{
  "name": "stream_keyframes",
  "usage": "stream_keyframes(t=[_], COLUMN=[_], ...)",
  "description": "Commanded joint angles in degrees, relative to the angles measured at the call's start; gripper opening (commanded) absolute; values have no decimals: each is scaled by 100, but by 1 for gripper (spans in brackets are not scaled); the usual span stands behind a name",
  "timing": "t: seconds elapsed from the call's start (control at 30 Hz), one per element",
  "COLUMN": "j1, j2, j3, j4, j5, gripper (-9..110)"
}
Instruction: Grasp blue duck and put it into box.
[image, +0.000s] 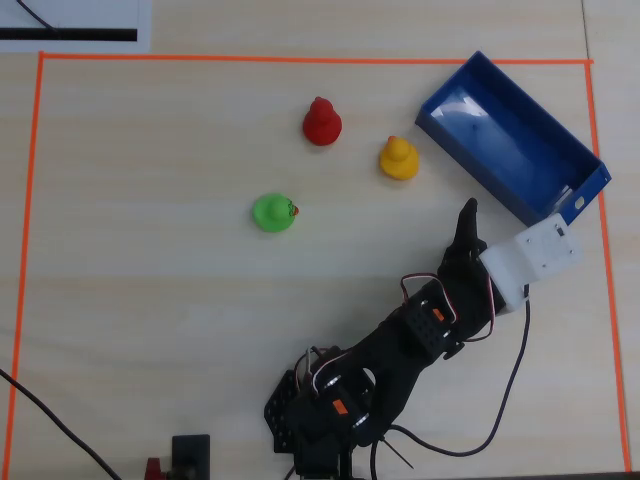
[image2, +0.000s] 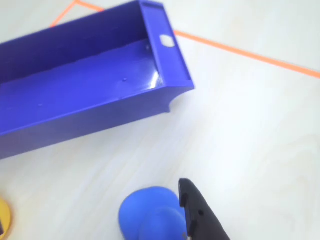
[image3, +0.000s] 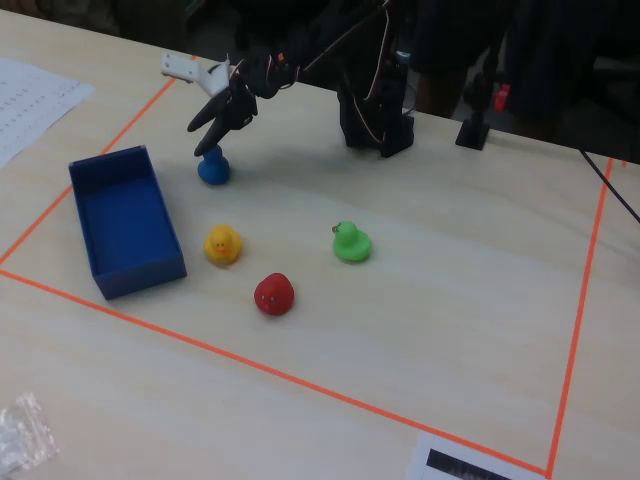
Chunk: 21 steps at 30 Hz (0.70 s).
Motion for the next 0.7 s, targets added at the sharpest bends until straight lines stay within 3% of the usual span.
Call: stream_keyframes(t=[0.0,0.67], j1=[79,-35], j2=[-9,-993], j3=[-167,193], j4=[-220,-1090], j5=[-26,-185], gripper=[47,47])
